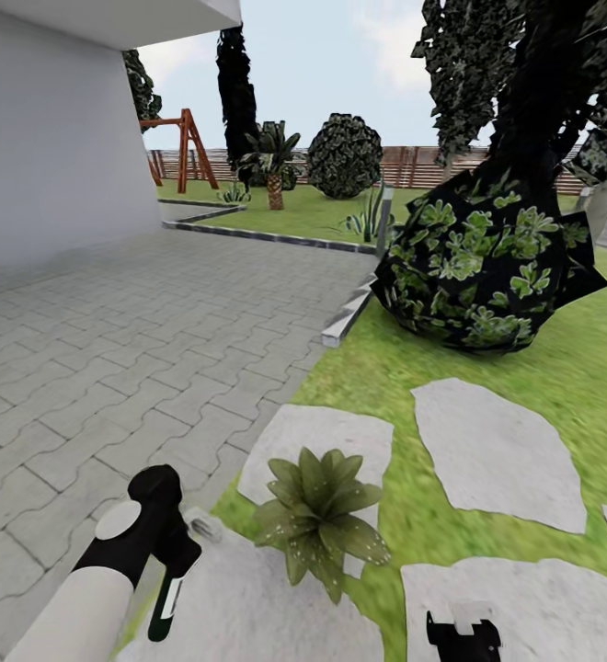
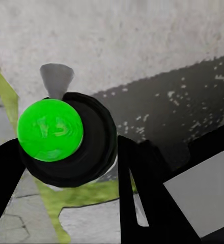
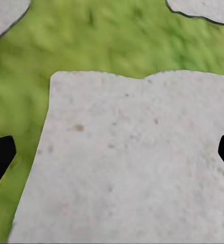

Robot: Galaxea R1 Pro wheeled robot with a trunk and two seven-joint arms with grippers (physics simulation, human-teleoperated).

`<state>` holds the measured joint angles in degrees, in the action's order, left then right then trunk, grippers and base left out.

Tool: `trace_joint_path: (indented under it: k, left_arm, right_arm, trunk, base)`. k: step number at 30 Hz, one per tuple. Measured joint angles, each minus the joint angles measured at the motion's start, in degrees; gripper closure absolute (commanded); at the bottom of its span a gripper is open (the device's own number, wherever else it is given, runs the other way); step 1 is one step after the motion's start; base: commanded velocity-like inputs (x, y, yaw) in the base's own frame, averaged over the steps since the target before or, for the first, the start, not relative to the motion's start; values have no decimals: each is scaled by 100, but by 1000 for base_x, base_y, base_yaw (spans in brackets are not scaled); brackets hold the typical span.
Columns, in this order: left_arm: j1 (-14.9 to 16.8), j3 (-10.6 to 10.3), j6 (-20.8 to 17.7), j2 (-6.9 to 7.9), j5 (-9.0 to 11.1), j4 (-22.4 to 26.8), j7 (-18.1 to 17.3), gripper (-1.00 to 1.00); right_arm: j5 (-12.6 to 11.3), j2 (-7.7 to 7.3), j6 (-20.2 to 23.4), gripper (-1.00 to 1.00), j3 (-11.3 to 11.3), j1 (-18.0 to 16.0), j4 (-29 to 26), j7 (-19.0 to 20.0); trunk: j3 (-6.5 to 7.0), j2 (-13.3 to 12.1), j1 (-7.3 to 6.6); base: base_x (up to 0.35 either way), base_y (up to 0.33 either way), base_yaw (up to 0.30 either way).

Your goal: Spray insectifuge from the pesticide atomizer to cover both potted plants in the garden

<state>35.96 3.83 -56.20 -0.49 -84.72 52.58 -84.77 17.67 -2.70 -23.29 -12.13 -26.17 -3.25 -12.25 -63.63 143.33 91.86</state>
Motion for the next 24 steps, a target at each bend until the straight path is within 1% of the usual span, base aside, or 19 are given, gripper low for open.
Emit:
trace_joint_path:
  k: [4, 8, 14, 19, 24]
  left_arm:
    - [4, 5, -5, -21, 6, 26, 2, 100]
    - [7, 0, -6, -32, 3, 32, 2, 100]
    - [23, -2, -5, 6, 2, 35, 2, 100]
    - [22, -15, -6, -7, 6, 35, 2, 100]
    - [19, -8, -6, -29, 4, 36, 1, 100]
  right_arm:
    - [0, 4, -6, -100, -3, -2, -2, -1]
    - [-3, 6, -3, -100, -3, -4, -2, -5]
    - [-7, 5, -2, -100, -3, -4, -2, -8]
    - [-8, 5, -1, -100, -2, -4, -2, -9]
    - [-8, 6, 1, -100, -4, -3, -3, -5]
  trunk:
    - [0, 0, 0]
    - [4, 0, 2]
    - [29, 0, 3]
    - [52, 0, 3]
    - [70, 0, 5]
  base:
    - [277, 128, 0]
    - [80, 19, -92]
    - [4, 1, -224]
    - [-9, 9, -237]
    - [-185, 186, -245]
